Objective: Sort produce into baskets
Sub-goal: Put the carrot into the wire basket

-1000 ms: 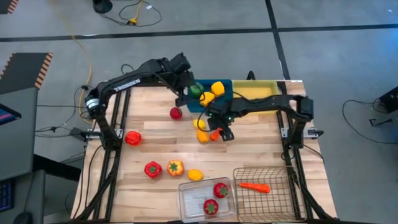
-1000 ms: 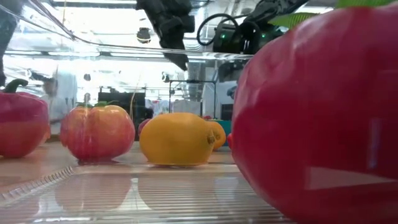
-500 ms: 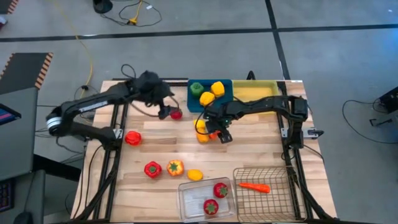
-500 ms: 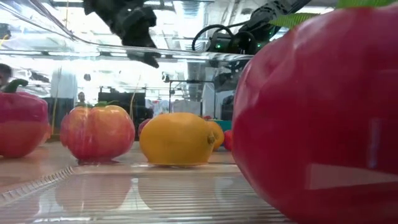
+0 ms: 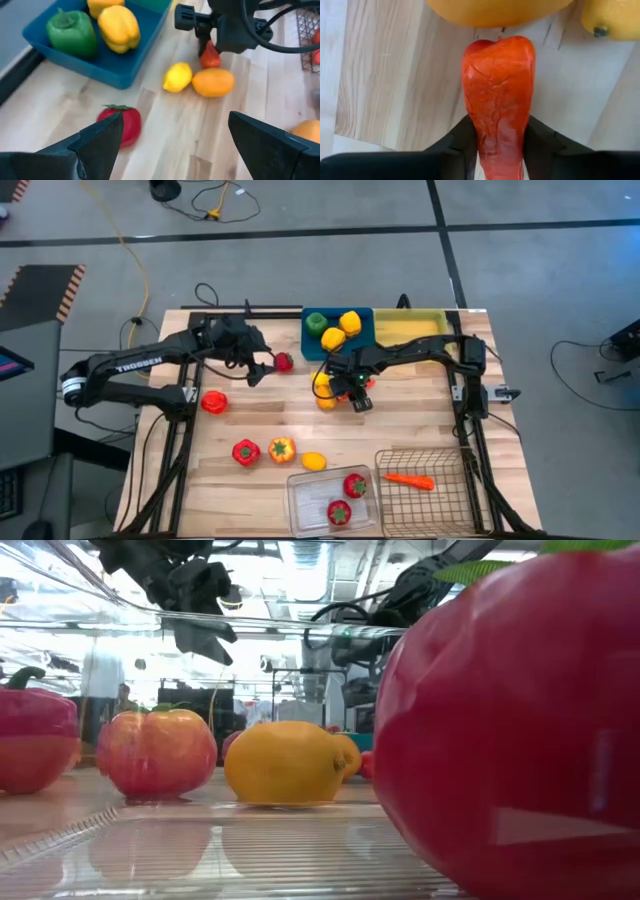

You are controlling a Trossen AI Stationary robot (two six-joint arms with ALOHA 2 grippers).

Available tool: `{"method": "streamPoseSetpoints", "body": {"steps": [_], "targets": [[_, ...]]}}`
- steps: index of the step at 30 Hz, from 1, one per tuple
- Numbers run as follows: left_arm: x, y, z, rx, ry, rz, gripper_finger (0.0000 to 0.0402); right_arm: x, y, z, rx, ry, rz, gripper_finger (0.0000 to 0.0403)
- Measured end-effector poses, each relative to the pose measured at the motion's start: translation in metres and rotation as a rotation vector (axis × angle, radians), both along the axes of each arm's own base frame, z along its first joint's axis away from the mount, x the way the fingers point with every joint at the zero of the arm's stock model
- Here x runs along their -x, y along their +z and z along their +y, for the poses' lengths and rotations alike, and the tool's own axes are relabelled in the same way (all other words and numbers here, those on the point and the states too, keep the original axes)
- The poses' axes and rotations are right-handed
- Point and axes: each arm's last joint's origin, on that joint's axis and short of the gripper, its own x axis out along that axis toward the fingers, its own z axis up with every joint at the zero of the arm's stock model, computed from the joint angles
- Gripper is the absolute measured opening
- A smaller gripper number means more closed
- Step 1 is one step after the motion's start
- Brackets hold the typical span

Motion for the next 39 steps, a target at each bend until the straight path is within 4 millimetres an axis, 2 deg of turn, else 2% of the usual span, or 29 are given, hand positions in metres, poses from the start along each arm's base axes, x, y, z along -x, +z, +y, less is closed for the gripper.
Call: {"method": "streamPoseSetpoints", "body": {"steps": [4,10,15,21,27,34,39], "targets": [[-0.003,-0.005,-0.004,0.025,0.013,0.01,0.0346,0.003,0.014,0.0,0.011,-0.001,-0.031,0.0131],[-0.006,-0.004,-0.009,0.004,0.008,0.007,0.0346,0.012,0.041,0.005,0.012,-0.031,-0.08,0.0154],[-0.007,-0.004,-0.012,-0.015,0.016,0.015,0.0346,0.025,0.074,0.017,0.001,-0.061,-0.125,0.0148],[-0.009,-0.003,-0.016,-0.023,0.013,0.011,0.0346,0.045,0.112,0.044,-0.032,-0.085,-0.194,0.0145],[-0.013,-0.001,-0.021,-0.032,-0.014,-0.016,0.0346,0.066,0.141,0.078,-0.089,-0.111,-0.256,0.015],[-0.016,0.0,-0.028,-0.034,-0.044,-0.028,0.0346,0.088,0.158,0.122,-0.168,-0.108,-0.258,0.0148],[-0.017,0.0,-0.032,-0.022,-0.047,-0.03,0.0346,0.1,0.162,0.153,-0.218,-0.105,-0.243,0.0151]]}}
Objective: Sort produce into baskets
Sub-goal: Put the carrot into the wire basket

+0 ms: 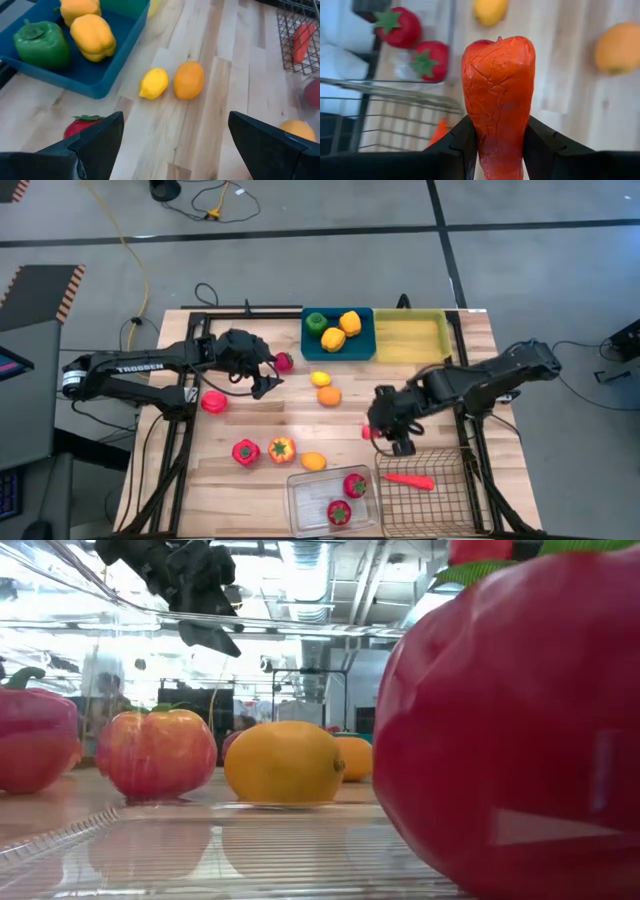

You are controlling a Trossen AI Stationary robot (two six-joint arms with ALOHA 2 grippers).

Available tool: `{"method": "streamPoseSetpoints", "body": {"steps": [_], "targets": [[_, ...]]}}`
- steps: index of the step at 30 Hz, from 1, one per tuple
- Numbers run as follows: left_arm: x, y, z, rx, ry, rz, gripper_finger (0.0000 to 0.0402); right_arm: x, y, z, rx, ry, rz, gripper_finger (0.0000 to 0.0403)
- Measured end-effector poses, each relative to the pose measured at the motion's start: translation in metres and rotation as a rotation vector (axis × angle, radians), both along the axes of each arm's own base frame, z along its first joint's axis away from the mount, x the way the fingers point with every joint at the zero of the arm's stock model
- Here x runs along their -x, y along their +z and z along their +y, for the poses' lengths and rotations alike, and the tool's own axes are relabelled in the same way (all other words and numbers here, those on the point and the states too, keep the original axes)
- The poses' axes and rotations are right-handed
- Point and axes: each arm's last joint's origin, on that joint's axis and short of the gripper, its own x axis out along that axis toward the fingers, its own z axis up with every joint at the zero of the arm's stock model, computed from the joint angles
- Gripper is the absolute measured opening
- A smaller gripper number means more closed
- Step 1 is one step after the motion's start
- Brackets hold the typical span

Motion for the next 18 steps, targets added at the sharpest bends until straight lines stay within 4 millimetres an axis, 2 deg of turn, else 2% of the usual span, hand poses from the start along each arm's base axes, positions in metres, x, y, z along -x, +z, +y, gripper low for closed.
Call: {"method": "streamPoseSetpoints", "body": {"steps": [8,18], "targets": [[-0.002,0.0,-0.008,0.015,-0.024,-0.002,0.0346,0.017,-0.008,0.044,-0.06,-0.023,0.103,0.0154],[-0.006,0.003,-0.018,0.012,-0.065,-0.04,0.0346,0.031,-0.016,0.073,-0.117,-0.091,0.208,0.0158]]}}
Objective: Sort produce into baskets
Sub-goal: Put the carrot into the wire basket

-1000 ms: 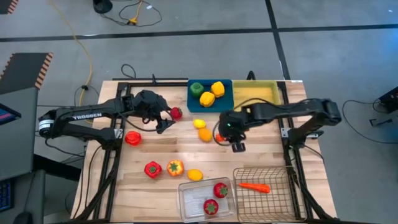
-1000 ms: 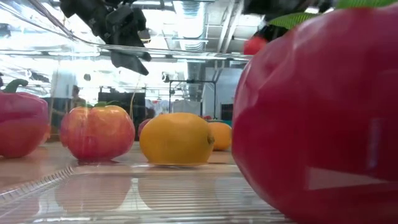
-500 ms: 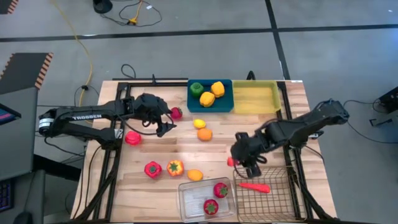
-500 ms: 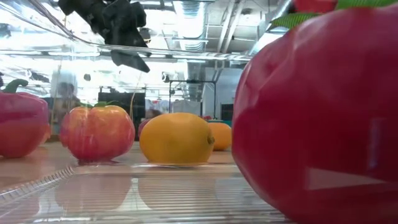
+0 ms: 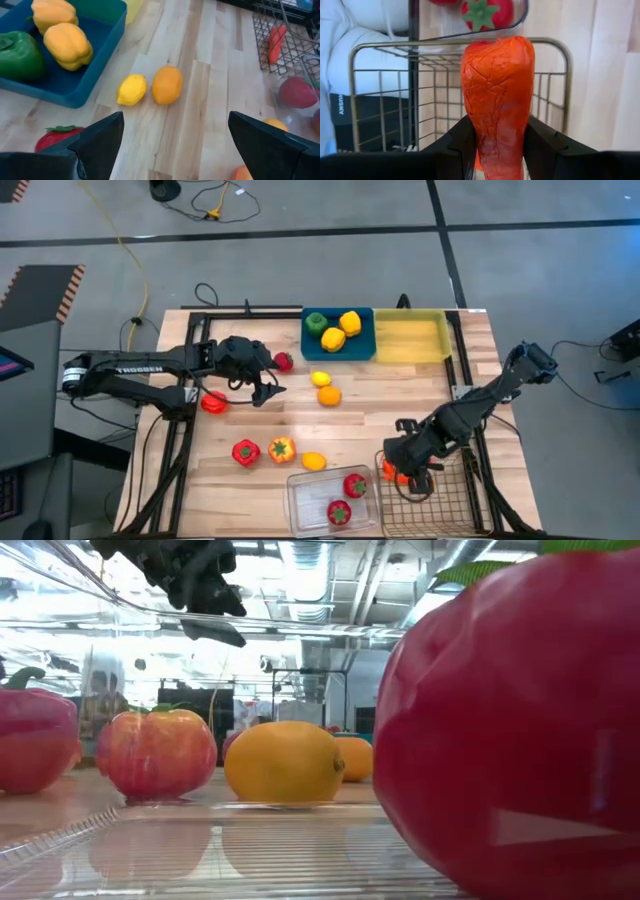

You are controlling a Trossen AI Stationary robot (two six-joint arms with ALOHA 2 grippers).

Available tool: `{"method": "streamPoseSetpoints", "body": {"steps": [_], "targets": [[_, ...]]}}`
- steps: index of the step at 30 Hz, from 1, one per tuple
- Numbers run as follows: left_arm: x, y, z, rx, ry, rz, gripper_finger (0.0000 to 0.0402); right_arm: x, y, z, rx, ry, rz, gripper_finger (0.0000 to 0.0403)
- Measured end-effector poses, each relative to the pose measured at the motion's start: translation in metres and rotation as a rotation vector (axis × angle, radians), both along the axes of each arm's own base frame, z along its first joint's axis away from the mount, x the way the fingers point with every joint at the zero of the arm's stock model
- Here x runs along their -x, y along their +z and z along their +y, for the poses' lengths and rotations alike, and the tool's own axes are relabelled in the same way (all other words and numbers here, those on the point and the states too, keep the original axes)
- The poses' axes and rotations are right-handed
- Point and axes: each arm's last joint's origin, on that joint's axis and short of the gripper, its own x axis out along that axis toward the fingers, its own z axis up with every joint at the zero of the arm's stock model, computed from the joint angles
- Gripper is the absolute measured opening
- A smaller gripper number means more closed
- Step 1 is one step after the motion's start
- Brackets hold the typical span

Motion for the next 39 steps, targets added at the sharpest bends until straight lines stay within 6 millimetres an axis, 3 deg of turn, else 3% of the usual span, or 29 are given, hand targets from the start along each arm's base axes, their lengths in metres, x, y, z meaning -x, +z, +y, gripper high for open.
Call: {"method": "streamPoseSetpoints", "body": {"steps": [10,21,28,39], "targets": [[-0.001,0.0,-0.007,-0.035,0.009,0.004,0.0346,0.002,-0.003,0.004,-0.011,-0.052,0.038,0.0163],[-0.001,0.0,-0.008,-0.04,0.01,0.005,0.0346,0.003,-0.01,0.002,0.022,-0.067,0.118,0.0231],[-0.001,0.0,-0.008,-0.045,0.017,0.006,0.0346,0.003,-0.01,0.002,0.024,-0.072,0.126,0.024],[0.001,0.001,0.0,-0.217,0.241,0.035,0.0346,0.003,-0.01,0.002,0.024,-0.072,0.127,0.024]]}}
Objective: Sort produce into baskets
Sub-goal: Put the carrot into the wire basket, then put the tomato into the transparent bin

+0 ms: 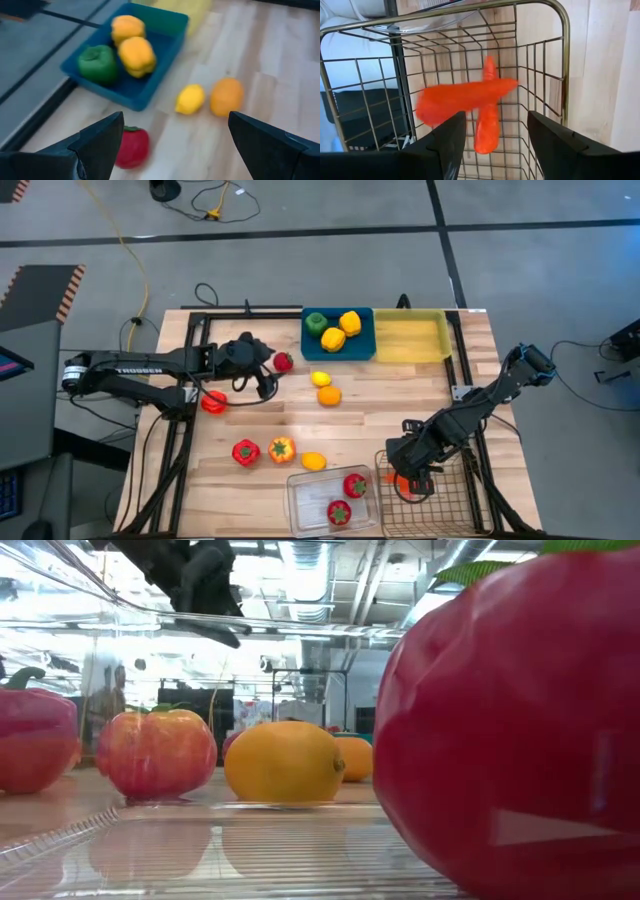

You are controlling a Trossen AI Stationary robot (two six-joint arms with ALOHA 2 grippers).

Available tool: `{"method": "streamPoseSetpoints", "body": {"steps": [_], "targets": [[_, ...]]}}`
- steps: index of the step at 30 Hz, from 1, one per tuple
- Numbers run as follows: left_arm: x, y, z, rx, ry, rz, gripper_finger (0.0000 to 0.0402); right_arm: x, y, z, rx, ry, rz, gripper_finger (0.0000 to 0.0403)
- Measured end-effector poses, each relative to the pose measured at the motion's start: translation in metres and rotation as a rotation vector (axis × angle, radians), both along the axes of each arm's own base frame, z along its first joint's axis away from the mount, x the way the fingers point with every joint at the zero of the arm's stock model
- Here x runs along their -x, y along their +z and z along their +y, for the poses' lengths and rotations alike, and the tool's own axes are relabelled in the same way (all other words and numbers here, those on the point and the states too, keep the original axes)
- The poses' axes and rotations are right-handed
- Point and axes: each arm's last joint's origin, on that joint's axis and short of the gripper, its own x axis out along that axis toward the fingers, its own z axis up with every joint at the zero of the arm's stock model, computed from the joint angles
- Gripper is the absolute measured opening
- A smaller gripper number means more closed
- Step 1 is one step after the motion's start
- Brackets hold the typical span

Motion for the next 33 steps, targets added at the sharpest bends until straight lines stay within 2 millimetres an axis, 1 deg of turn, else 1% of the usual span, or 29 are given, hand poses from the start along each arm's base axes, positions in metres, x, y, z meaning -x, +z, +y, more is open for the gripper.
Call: {"method": "streamPoseSetpoints", "body": {"steps": [4,15,18,24,29,33], "targets": [[0.001,0.0,0.001,-0.015,0.05,-0.004,0.0346,0.0,0.0,0.0,-0.001,0.0,0.0,0.024],[0.001,-0.001,0.001,-0.024,0.013,0.019,0.0348,0.0,0.0,0.0,0.0,0.0,0.0,0.024],[0.002,-0.002,0.001,-0.031,0.006,0.036,0.0357,0.0,0.0,0.0,0.0,0.001,0.0,0.024],[0.002,-0.002,0.001,-0.063,-0.018,0.059,0.0395,-0.001,0.0,-0.002,-0.001,-0.006,0.0,0.024],[0.002,-0.002,0.001,-0.109,-0.022,0.08,0.0397,-0.005,0.0,-0.007,-0.002,-0.029,0.001,0.024],[0.004,-0.001,0.008,-0.148,0.019,0.097,0.0399,-0.009,0.0,-0.014,0.006,-0.014,-0.01,0.024]]}}
